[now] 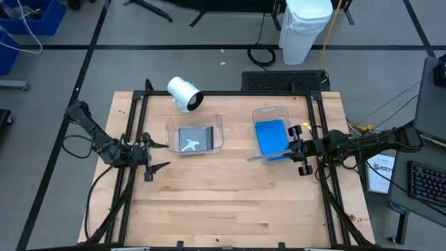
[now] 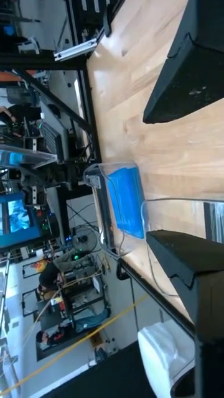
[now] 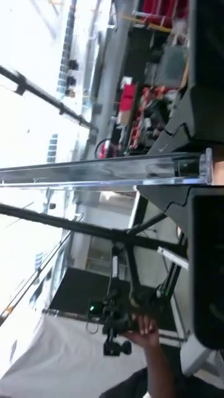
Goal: Pick & place jewel cases by type
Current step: Put the black cd case into the left transparent bin
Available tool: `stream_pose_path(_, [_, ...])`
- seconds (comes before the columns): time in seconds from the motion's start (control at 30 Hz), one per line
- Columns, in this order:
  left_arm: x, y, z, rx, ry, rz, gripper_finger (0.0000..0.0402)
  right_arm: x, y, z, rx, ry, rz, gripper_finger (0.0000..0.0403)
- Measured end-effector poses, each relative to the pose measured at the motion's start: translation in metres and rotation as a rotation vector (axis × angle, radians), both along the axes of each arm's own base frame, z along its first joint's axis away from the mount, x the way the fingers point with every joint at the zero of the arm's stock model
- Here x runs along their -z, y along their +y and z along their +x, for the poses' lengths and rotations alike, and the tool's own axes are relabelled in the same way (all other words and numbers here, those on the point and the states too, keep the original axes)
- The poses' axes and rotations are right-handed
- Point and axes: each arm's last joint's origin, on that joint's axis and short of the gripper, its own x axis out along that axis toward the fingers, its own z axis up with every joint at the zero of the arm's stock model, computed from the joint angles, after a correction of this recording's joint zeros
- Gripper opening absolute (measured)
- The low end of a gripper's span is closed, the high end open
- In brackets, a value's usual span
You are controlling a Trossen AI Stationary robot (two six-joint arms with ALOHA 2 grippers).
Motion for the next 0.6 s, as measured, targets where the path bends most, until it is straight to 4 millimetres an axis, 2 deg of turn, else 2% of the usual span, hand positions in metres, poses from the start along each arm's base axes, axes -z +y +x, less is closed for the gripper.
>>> stream_pose_path(0.23, [0.001, 0.001, 0.000, -0.021, -0.001, -0.085, 0.0296, 0.001, 0.000, 0.000, -0.027, 0.015, 0.017, 0.0016])
stream_pose_path(0.43, [0.009, 0.005, -0.001, -0.153, 0.026, -0.159, 0.0296, 0.003, -0.001, 0.001, -0.070, 0.054, 0.031, 0.0016])
stream_pose_path(0.6, [0.010, 0.004, -0.001, -0.141, 0.031, -0.190, 0.0296, 0.003, -0.005, -0.002, -0.075, 0.067, 0.024, 0.0016])
